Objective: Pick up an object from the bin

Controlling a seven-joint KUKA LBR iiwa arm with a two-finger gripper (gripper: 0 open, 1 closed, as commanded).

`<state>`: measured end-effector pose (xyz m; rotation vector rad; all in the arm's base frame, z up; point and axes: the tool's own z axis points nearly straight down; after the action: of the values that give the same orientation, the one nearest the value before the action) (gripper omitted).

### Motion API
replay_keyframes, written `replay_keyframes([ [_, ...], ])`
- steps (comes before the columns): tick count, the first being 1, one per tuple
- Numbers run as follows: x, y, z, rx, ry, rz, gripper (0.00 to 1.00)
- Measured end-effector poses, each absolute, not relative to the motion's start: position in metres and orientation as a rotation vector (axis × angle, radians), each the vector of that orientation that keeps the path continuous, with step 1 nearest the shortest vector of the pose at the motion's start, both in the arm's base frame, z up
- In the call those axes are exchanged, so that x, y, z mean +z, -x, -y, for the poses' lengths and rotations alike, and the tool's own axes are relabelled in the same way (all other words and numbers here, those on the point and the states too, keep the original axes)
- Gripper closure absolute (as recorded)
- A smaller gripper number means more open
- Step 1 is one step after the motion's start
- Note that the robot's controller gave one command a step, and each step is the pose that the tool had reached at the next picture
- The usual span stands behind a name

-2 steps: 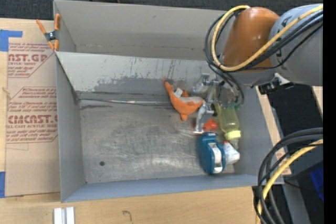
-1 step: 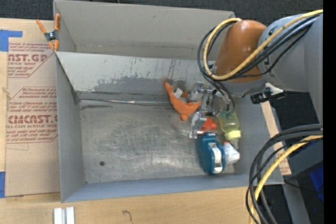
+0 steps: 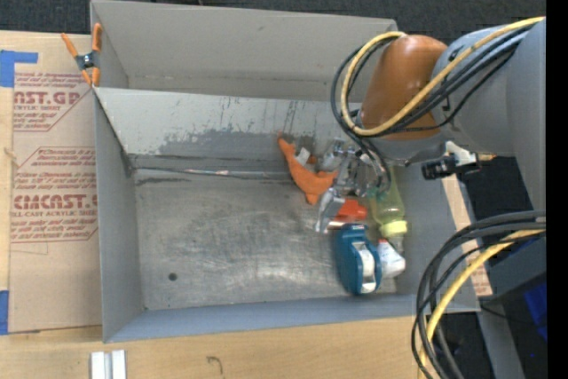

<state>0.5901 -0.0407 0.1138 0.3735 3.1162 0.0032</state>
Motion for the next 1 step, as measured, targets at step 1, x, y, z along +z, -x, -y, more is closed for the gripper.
replay_keyframes([
  [1,0.0772,-0.5978,0.0408,0.006,-0.420,-3.100,0.00],
])
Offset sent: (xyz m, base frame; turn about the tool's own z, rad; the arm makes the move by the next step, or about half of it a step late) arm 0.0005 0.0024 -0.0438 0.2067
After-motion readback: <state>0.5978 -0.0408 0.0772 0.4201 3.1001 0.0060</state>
